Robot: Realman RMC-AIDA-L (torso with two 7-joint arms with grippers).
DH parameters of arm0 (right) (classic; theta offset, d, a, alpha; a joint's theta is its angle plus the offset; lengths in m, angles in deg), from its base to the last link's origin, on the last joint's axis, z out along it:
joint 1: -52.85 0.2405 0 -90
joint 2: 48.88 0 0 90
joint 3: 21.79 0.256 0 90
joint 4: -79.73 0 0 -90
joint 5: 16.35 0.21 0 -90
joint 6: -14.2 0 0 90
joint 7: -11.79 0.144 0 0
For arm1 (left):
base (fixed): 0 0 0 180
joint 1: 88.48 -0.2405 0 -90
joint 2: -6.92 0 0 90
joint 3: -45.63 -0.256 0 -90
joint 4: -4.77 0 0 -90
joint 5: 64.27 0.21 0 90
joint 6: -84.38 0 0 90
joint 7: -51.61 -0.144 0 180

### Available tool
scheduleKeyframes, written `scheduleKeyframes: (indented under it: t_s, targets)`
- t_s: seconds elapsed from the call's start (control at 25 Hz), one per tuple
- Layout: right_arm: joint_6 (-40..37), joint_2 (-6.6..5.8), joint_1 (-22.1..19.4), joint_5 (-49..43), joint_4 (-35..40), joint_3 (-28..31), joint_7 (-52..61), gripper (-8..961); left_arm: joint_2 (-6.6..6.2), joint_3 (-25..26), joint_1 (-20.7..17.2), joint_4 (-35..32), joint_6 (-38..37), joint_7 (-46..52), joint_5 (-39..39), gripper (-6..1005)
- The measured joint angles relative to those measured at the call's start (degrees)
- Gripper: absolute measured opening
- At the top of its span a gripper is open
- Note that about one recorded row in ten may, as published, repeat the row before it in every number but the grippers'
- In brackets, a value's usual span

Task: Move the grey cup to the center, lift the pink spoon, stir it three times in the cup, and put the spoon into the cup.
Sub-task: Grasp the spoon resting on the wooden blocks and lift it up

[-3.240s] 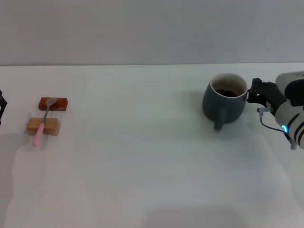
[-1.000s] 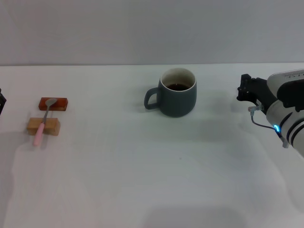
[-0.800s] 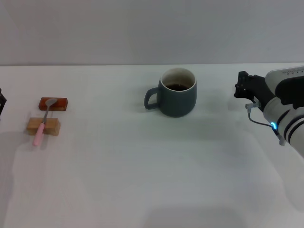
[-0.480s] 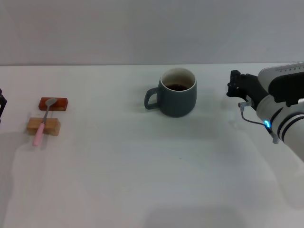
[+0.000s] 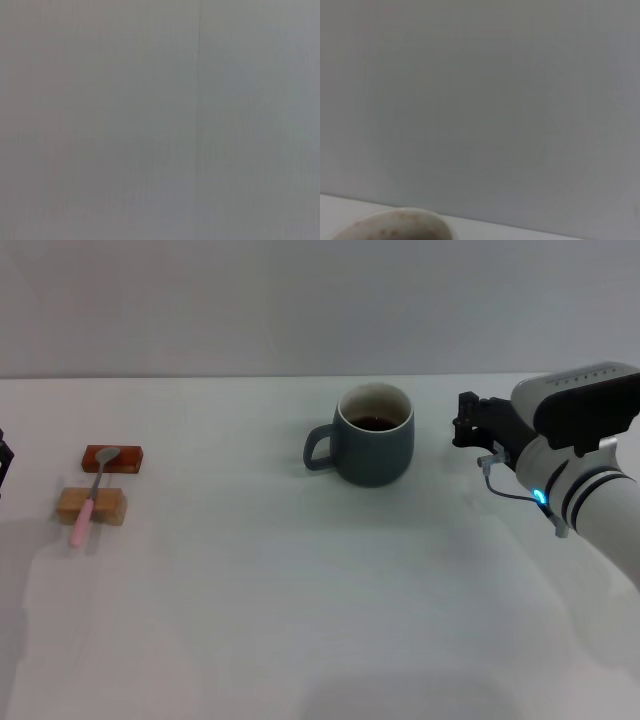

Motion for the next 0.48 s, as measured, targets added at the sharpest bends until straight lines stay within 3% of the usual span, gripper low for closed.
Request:
scheduleKeyframes:
  t_s: [0.48]
  targets:
    - [1.8, 0.22, 0.6, 0.0, -3.2, -4.7, 0.0, -1, 0.13, 0.0, 0.1, 0.0, 0.0, 0.1, 0.0, 848]
